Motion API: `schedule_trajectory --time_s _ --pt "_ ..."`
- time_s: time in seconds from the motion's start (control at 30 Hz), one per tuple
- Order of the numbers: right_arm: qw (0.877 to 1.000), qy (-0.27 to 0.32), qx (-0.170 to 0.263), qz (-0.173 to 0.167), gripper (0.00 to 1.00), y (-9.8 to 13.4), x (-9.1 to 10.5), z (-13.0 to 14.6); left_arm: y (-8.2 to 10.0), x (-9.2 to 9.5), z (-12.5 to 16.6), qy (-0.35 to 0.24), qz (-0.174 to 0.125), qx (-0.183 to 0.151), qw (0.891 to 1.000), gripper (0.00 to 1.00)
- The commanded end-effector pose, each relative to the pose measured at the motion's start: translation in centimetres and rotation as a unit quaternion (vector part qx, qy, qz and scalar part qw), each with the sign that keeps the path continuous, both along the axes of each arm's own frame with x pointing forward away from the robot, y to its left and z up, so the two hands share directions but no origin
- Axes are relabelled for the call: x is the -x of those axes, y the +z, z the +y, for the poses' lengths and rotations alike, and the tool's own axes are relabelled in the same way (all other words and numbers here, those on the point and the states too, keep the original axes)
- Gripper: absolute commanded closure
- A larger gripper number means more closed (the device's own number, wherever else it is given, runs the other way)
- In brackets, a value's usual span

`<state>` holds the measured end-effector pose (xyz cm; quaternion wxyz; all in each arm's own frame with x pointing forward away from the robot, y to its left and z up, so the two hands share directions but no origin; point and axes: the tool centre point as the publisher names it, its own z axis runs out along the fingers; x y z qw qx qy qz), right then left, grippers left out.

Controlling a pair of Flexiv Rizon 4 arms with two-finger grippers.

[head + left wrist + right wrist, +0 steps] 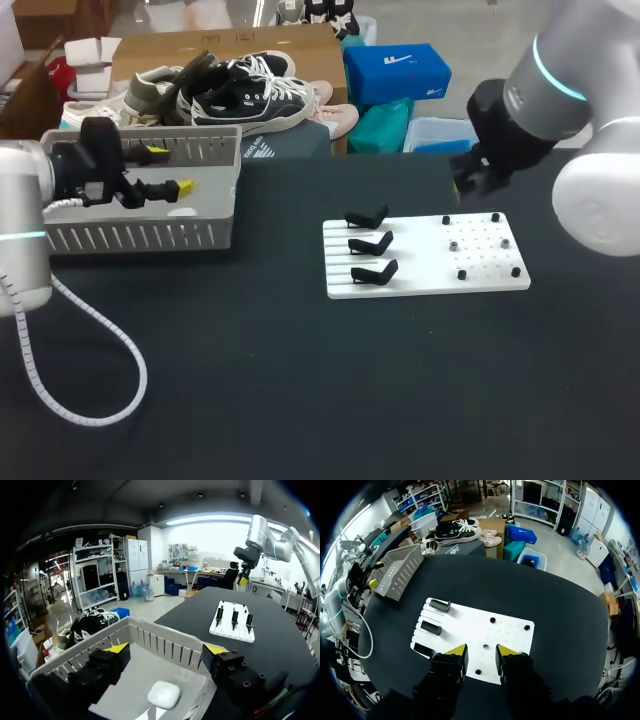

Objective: Pick up each earbud case from the left stands, insert the matching earbuds, close the lid, and place the case in the box.

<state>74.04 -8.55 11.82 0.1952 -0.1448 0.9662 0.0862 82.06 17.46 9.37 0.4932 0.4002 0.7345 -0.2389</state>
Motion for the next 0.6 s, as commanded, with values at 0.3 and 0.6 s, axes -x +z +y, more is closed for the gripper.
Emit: schedule_trajectory --time_s 0.3,0.6 --pt "0.999 -0.013 -0.043 -0.008 0.64 1.0 0.3 -2.0 1.1 4.8 -3.3 -0.016 -0.011 0.013 1.000 0.00" --pt "0.999 -0.021 -0.046 -0.010 0.00 1.1 0.4 -2.4 1.1 6.0 -3.8 -0.020 -0.012 0.036 0.999 0.00"
